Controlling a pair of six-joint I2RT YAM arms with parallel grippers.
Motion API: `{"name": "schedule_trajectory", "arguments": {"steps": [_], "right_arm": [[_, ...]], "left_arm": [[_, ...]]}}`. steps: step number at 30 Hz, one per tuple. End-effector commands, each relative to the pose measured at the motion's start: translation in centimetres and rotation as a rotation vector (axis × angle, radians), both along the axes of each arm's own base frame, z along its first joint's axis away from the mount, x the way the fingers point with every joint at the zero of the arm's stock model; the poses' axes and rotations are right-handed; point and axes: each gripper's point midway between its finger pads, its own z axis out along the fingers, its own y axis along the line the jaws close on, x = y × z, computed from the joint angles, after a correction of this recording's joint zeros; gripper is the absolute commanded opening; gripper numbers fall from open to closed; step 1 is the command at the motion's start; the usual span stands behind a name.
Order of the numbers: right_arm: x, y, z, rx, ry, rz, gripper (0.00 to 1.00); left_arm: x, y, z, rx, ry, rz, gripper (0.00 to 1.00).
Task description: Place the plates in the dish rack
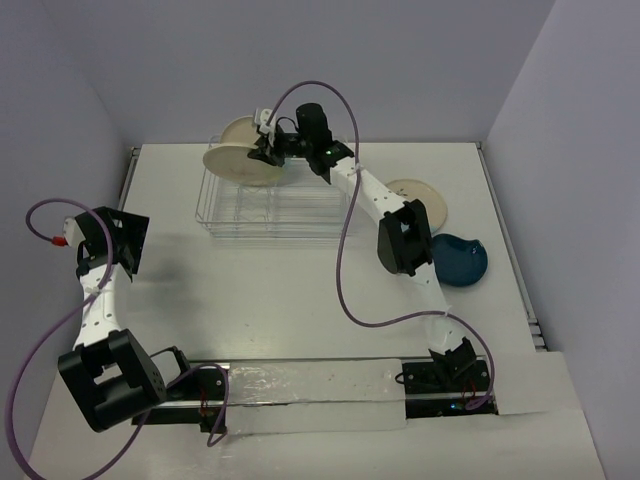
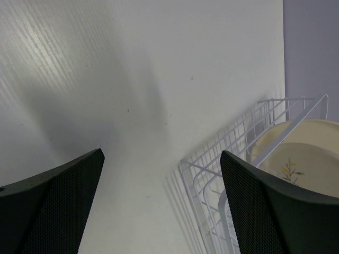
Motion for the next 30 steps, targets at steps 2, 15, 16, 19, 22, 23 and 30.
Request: {"name": "schedule_trajectory", "arguments": {"steps": [2,15,16,19,22,23,30], "right_arm": [[0.6,-0.1,7.2,0.121,-0.266,0.019,0.0],[1.7,0.1,4.7,0.163,-0.181,0.009,0.0],[1.8,0.1,4.2,0.162,-0.166,0.009,0.0],[2.1,0.1,3.0,0.163,-0.143,0.012,0.0],[1.9,0.2,1.8,0.154,-0.122,0.034,0.0],[1.8,0.3,1.5,0.15,-0.118,0.038,0.0],[2.3,0.0,-0.3,0.117,-0.103,0.012,0.0]], "left_arm": [[1.8,0.2,2.2,0.025,-0.075,-0.03,0.99],[1.8,0.2,1.9,0.028,-0.066,-0.039,0.99],[1.9,0.2,1.8,0.027,-0.065,-0.04,0.99],[2.1,0.1,1.4,0.02,-0.058,-0.05,0.99],[2.2,0.0,1.2,0.012,-0.05,-0.057,0.99],[2.2,0.0,1.1,0.012,-0.049,-0.057,0.99],[2.3,0.0,0.6,0.007,-0.038,-0.062,0.99]]}}
